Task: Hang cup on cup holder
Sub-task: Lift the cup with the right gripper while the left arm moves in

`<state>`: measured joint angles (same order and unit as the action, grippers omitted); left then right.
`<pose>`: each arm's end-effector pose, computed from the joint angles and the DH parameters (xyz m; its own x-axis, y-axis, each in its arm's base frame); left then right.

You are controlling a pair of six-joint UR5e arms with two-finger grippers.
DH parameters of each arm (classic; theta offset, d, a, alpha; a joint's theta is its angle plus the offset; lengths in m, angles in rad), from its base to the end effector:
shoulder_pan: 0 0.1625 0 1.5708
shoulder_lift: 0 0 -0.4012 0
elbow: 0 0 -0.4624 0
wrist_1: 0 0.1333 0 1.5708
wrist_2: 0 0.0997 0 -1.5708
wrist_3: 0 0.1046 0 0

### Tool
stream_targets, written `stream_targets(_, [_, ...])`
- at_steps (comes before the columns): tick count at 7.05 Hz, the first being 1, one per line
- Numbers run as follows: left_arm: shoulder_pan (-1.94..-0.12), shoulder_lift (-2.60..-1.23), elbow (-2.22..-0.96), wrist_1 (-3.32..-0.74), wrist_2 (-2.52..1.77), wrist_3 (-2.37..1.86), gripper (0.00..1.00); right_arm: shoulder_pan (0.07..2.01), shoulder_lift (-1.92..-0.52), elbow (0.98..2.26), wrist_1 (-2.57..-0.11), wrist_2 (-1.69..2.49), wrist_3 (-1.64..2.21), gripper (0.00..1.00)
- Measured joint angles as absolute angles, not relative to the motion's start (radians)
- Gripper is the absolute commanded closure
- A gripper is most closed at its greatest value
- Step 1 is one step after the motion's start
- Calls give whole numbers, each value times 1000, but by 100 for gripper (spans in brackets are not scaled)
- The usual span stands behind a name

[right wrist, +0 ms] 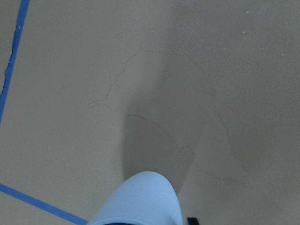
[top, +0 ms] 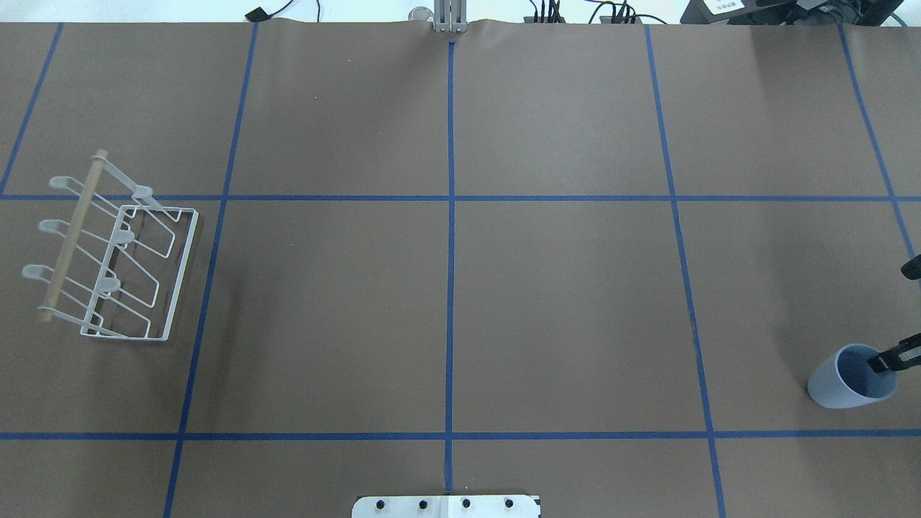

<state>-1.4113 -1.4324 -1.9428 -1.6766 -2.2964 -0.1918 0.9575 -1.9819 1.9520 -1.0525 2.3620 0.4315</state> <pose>0.0186 -0.5182 0.4934 0.7192 0.1533 -0.6777 -0.0129 0.9781 0.2075 -0.1961 -0.3810 0.5623 0.5603 -0.3134 0.7667 0.3016 0.9393 0.1635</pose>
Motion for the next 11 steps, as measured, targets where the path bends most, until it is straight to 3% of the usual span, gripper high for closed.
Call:
stream_targets(3, [-1412,-1455,-1939,-1676,-2299,-212,2,1125,-1955,1963,-1055,2524,439,100])
stream_targets(5, [-1402,-1524,-1940,-1678,-2343,-318,2,1195,-1848,1916,-1058,2594,503,100])
stream_targets(9, [-1217,-1840,-1936,-1741,-2375,-800,2,1207,-1563,1882,-1051,2630,824,100])
stream_targets(11, [-1137,-1913,-1932,-1922,-2371,-1041,2,1200,-1472,1881,-1049,2682,973,100])
